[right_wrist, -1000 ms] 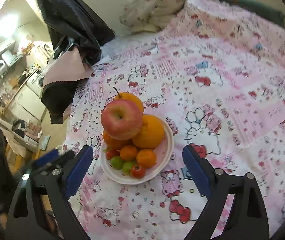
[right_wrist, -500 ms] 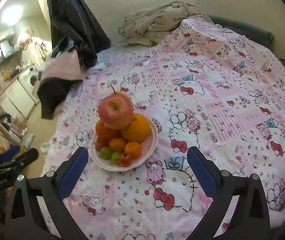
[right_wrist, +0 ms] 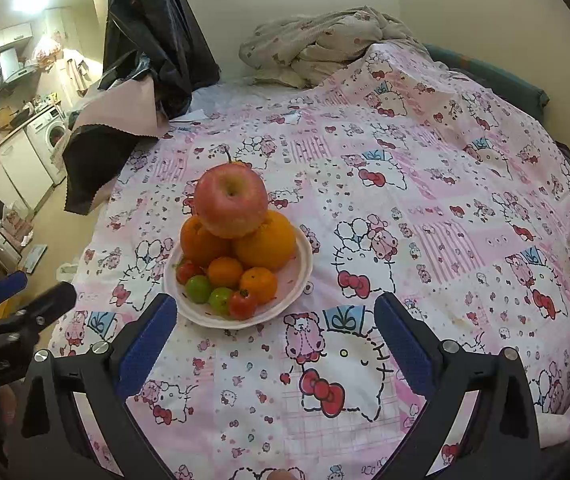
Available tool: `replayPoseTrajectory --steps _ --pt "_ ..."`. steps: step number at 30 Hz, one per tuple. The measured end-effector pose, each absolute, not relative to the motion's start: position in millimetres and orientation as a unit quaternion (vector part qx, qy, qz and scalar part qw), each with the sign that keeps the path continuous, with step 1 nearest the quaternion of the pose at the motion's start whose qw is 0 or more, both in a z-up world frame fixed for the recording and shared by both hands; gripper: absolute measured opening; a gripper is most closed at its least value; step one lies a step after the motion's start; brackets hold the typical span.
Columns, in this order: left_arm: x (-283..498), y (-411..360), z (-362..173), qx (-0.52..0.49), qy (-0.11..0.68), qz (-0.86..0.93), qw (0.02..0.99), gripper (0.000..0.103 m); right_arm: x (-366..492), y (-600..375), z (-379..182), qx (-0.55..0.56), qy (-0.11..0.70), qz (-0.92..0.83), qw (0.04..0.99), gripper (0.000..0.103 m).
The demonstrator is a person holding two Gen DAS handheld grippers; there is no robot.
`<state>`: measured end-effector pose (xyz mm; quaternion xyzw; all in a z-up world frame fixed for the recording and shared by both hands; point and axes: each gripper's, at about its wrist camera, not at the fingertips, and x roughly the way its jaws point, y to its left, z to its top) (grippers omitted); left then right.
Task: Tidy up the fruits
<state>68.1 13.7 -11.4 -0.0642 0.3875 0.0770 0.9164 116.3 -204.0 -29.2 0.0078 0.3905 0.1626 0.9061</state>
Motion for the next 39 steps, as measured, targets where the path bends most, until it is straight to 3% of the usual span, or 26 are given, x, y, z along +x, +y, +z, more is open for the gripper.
replayPoseTrajectory --steps 39 --pt "69.5 13.4 -12.6 -0.067 0.389 0.079 0.915 0.103 117.5 -202.9 -30.9 0.008 0.394 0.159 0.905 0.101"
